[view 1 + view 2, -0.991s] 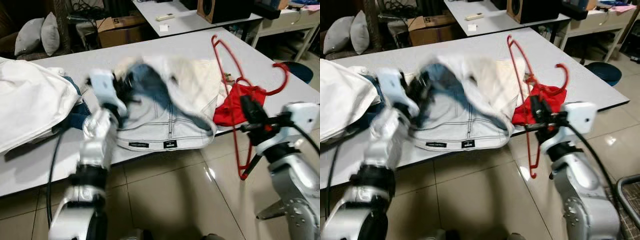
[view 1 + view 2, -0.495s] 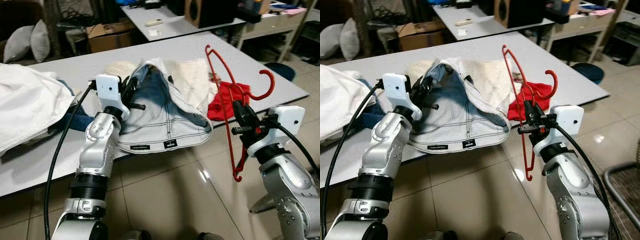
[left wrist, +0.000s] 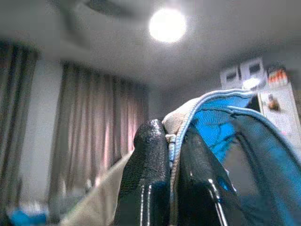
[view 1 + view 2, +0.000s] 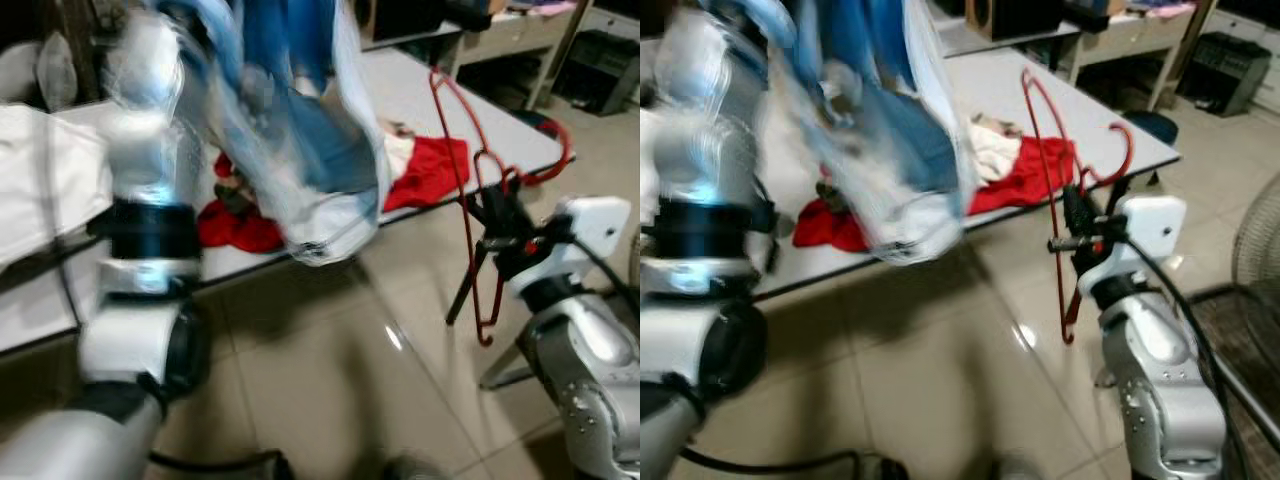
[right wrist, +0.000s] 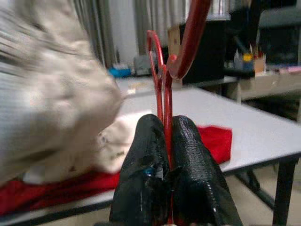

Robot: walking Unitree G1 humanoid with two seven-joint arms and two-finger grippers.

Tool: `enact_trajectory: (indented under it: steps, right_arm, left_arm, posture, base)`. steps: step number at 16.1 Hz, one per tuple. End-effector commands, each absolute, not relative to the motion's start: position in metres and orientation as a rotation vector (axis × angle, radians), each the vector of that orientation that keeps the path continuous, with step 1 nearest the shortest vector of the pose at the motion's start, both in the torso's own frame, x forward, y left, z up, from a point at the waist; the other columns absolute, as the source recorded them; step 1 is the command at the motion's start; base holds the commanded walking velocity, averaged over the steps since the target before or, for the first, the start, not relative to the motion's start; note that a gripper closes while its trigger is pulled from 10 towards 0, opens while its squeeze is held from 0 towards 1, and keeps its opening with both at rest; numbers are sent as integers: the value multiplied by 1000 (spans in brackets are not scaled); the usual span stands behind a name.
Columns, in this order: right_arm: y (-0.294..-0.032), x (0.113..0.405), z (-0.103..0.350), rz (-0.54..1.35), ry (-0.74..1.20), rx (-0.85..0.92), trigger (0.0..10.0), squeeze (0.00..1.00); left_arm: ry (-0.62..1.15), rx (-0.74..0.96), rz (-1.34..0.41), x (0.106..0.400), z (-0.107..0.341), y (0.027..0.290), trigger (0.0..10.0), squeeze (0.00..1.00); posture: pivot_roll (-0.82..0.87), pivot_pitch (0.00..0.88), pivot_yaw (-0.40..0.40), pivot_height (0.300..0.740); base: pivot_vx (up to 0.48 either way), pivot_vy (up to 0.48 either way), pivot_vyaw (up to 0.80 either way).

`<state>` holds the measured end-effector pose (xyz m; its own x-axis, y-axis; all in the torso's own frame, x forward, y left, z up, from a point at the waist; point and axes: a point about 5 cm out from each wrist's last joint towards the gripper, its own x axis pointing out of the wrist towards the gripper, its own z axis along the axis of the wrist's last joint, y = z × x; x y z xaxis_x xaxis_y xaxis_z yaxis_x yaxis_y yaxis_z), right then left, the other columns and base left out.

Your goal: Hang hanger

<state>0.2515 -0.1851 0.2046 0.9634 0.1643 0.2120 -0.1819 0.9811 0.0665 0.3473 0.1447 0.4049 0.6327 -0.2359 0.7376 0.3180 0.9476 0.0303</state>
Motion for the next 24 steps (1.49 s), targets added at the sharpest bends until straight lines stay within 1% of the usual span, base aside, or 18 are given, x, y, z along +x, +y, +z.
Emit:
enact_trajectory:
  steps: [1,2,3,5,6,7,8,9,10,11,12,13,16,17,18,20,22,24]
  right_arm:
    - [-188,249,208,169,-227,91,10000,0]
    - [-187,248,209,176,-234,95,10000,0]
    - [-186,248,209,183,-234,94,10000,0]
    - [-183,247,206,215,-216,100,10000,0]
    - [-183,247,205,223,-210,102,10000,0]
    - [-182,246,202,243,-193,116,10000,0]
    - [-182,245,202,250,-189,120,10000,0]
    - [-179,242,196,324,-136,118,10000,0]
    - [-177,240,192,366,-107,105,10000,0]
    - [-175,234,184,441,-42,69,10000,0]
    - [-176,231,177,464,5,39,10000,0]
    - [-181,228,167,465,73,-10,10000,0]
    - [-197,212,151,508,203,-125,10000,0]
    - [-198,208,151,527,217,-135,10000,0]
    - [-203,191,149,615,300,-191,10000,0]
    - [-206,173,146,738,420,-223,10000,0]
    - [-211,161,138,821,523,-226,10000,0]
    - [-216,164,127,821,546,-200,10000,0]
  left_arm:
    - [-926,-113,-317,330,430,154,10000,0]
    - [-932,-86,-311,325,431,157,10000,0]
    - [-896,-78,-317,328,422,156,10000,0]
    - [-618,-45,-392,343,344,148,10000,0]
    - [-557,-45,-428,344,326,145,10000,0]
    - [-421,-77,-539,338,282,138,10000,0]
    - [-386,-95,-568,336,270,136,10000,0]
    - [-214,-22,-652,328,225,131,8863,0]
    - [-104,34,-687,324,202,128,4471,0]
    - [94,148,-741,315,163,126,0,0]
    - [204,182,-712,316,143,127,0,0]
    - [299,234,-642,321,124,131,0,0]
    - [518,299,-575,319,85,137,0,0]
    - [531,293,-558,319,82,138,0,0]
    - [547,272,-470,323,77,142,0,0]
    - [493,199,-410,337,86,139,0,0]
    - [446,209,-429,345,97,132,0,0]
    - [415,183,-459,346,105,125,0,0]
  posture:
    - [-160,0,84,740]
    - [-150,0,80,740]
    - [-150,0,80,740]
    - [-142,0,70,740]
    - [-142,0,70,740]
    - [-141,0,69,740]
    - [-141,0,69,740]
    - [-141,0,56,740]
    - [-143,0,54,740]
    - [-142,1,45,740]
    - [-141,5,42,740]
    - [-141,5,42,740]
    - [-162,19,60,740]
    - [-169,25,67,740]
    - [-177,28,77,740]
    - [-191,32,89,740]
    - [-192,32,93,740]
    - [-193,30,97,740]
  base:
    - [0,0,0]
    - [0,0,0]
    - [0,0,0]
    - [0,0,0]
    - [0,0,0]
    - [0,0,0]
    - [0,0,0]
    - [0,0,0]
    - [0,0,0]
    - [0,0,0]
    - [0,0,0]
    - [0,0,0]
    - [0,0,0]
    - [0,0,0]
    - [0,0,0]
    - [0,0,0]
    - [0,0,0]
    - [0,0,0]
